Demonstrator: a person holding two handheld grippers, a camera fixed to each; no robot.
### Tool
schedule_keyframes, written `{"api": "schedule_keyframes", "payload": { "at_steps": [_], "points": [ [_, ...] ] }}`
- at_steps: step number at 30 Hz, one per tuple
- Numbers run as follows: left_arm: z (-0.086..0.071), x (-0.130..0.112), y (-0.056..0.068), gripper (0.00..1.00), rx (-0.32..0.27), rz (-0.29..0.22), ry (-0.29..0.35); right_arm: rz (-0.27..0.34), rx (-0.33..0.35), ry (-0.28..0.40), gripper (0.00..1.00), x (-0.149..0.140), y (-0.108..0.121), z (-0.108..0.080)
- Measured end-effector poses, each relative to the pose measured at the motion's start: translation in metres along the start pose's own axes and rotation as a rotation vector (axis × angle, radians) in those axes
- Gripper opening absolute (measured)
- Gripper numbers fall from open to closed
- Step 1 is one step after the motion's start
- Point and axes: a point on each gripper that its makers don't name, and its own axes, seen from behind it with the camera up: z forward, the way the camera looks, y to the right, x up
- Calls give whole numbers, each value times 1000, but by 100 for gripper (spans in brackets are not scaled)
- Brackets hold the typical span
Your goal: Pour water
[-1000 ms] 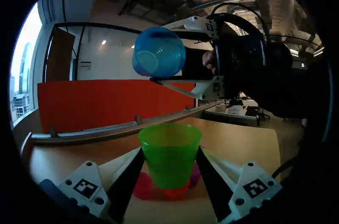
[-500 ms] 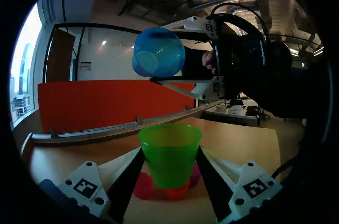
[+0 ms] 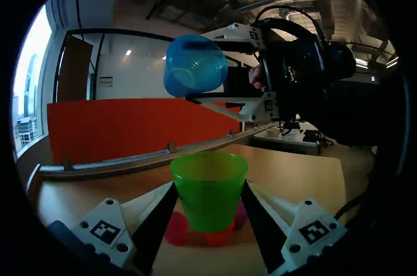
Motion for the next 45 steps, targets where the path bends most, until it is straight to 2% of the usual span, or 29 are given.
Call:
{"api": "schedule_keyframes", "payload": {
  "at_steps": [6,17,31,45],
  "points": [
    [-1,1,0,81,3,2,0,80,-5,-5,88,-8,-1,-1],
    [-2,1,0,81,5,5,-1,289,-23,-38,88,-27,-2,-2],
    [-4,3,-1,81,8,13,-5,508,-20,-18,88,-29,-8,-6],
    [-5,5,0,81,7,16,-5,854,-4,-9,88,-35,-15,-7]
  ]
}}
